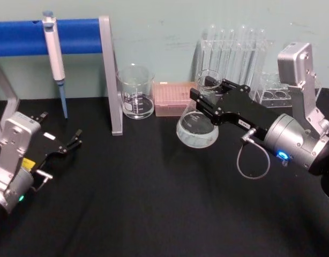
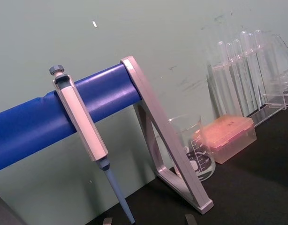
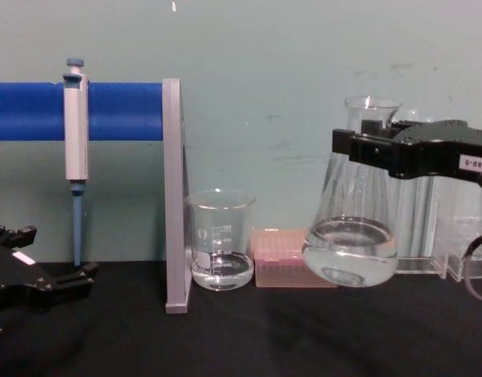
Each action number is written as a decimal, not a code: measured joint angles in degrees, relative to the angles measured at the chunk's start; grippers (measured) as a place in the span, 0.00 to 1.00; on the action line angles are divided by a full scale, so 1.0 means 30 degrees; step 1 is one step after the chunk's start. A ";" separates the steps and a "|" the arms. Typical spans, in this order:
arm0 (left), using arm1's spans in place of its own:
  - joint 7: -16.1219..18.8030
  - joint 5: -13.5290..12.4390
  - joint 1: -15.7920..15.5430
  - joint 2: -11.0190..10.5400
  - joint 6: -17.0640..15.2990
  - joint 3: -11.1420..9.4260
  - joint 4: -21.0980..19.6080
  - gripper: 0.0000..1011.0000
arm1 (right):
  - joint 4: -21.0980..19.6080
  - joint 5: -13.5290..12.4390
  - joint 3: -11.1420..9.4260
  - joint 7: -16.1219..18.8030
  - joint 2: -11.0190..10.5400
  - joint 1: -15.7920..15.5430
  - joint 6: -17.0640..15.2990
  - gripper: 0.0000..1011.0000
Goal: Grasp the erlenmeyer flask with one hand, shake it three times, then place it back.
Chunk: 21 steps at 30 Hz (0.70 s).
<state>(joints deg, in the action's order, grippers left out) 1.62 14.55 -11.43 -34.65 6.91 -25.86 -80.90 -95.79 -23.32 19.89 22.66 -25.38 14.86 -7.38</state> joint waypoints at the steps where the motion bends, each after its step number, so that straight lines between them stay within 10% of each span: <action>1: -0.0001 0.0001 0.0000 0.0001 -0.0001 -0.0001 0.0000 0.99 | 0.0001 -0.0018 0.0006 -0.0006 -0.0003 0.0010 -0.0002 0.45; 21: 0.0000 0.0000 0.0000 0.0000 -0.0001 -0.0001 -0.0001 0.99 | 0.0416 -0.0278 0.0315 0.0013 0.0030 0.0323 -0.0017 0.45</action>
<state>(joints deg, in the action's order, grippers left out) 1.62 14.55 -11.43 -34.65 6.91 -25.86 -80.90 -94.54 -24.15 20.84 22.70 -25.29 15.83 -7.43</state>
